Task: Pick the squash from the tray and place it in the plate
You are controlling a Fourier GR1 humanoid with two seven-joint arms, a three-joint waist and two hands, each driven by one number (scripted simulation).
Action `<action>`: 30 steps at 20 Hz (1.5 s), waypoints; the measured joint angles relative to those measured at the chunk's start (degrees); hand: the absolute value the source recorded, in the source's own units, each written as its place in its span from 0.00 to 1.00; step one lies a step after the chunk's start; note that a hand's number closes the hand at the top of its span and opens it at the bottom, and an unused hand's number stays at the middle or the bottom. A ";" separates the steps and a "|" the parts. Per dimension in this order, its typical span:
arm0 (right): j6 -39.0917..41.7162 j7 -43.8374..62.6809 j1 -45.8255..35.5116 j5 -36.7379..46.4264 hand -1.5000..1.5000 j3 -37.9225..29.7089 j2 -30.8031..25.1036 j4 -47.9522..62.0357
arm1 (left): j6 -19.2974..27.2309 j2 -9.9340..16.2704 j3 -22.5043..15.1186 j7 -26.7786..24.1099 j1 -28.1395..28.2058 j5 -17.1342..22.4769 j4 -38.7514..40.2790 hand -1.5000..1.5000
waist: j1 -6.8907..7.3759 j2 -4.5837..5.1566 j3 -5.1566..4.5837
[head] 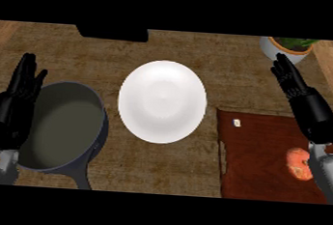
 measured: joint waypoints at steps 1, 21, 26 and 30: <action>-0.92 0.47 -0.11 -0.12 0.00 -0.94 0.15 0.06 | -0.45 0.06 0.18 -0.07 -0.03 0.05 0.31 0.50 | -0.25 0.23 0.33; -47.52 18.85 11.06 31.73 0.00 0.58 7.75 9.23 | -5.55 -2.65 -6.32 3.93 -7.54 -5.58 12.15 0.50 | -2.11 1.21 1.45; -47.10 33.69 14.76 44.21 0.00 2.13 2.60 -1.51 | -5.93 -3.70 -5.71 3.50 -8.37 -6.30 13.83 0.50 | -2.36 0.84 1.41; -37.12 46.11 17.20 47.59 0.00 2.20 -2.67 -8.27 | -6.38 -3.70 -5.28 3.38 -8.17 -6.25 13.87 0.50 | -2.62 0.63 1.34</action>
